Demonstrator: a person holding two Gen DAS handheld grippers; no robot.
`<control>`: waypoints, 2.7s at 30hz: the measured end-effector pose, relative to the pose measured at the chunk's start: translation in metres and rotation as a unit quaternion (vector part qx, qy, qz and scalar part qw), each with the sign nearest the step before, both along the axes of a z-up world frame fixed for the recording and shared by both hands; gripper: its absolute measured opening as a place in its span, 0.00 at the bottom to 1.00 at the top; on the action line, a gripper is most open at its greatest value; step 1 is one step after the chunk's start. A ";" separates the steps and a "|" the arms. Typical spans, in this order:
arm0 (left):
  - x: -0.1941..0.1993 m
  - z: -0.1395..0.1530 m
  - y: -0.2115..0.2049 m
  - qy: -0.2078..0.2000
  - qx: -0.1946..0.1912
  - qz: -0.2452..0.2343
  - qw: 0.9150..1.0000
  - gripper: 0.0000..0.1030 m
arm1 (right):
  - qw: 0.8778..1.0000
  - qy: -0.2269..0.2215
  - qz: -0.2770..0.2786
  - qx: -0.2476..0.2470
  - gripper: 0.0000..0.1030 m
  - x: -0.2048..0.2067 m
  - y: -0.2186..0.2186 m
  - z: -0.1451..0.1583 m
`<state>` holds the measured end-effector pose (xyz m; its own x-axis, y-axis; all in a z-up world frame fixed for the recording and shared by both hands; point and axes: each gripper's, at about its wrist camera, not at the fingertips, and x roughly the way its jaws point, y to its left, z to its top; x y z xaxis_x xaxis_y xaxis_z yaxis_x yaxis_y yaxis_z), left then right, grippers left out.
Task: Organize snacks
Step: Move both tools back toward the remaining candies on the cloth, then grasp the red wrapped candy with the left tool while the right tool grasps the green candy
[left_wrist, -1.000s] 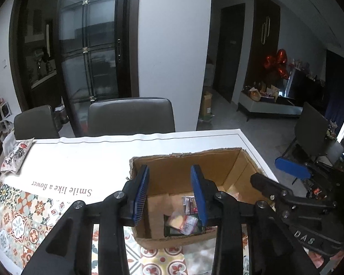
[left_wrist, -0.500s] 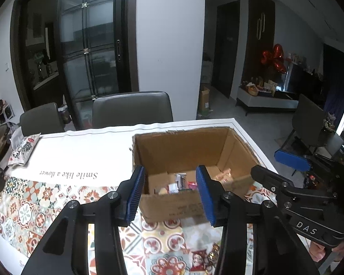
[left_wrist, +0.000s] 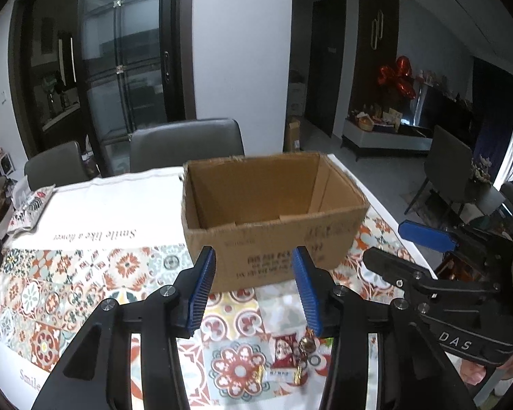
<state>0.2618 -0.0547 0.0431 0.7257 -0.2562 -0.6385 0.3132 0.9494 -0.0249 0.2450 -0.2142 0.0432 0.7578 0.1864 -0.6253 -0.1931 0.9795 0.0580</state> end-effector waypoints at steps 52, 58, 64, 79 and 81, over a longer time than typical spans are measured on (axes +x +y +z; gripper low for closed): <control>0.015 -0.165 -0.028 0.211 -0.002 -0.043 0.976 0.34 | 0.980 0.197 0.023 -0.011 0.34 0.015 0.003 -0.156; 0.024 -0.172 -0.031 0.224 -0.012 -0.043 0.974 0.29 | 0.979 0.204 0.019 -0.012 0.31 0.022 0.005 -0.162; 0.027 -0.173 -0.032 0.229 -0.025 -0.046 0.972 0.23 | 0.978 0.205 0.017 -0.013 0.25 0.025 0.006 -0.164; 0.017 -0.145 -0.024 0.186 -0.024 -0.040 0.982 0.22 | 0.986 0.167 0.008 -0.018 0.24 0.016 0.005 -0.138; 0.014 -0.138 -0.023 0.176 -0.022 -0.040 0.983 0.22 | 0.987 0.159 0.009 -0.018 0.24 0.013 0.004 -0.131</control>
<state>0.2753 -0.0772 -0.0949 0.4380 -0.3368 -0.8335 0.3511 0.9176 -0.1863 0.2578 -0.2097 -0.0874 0.5193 0.1712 -0.8373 -0.1884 0.9786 0.0833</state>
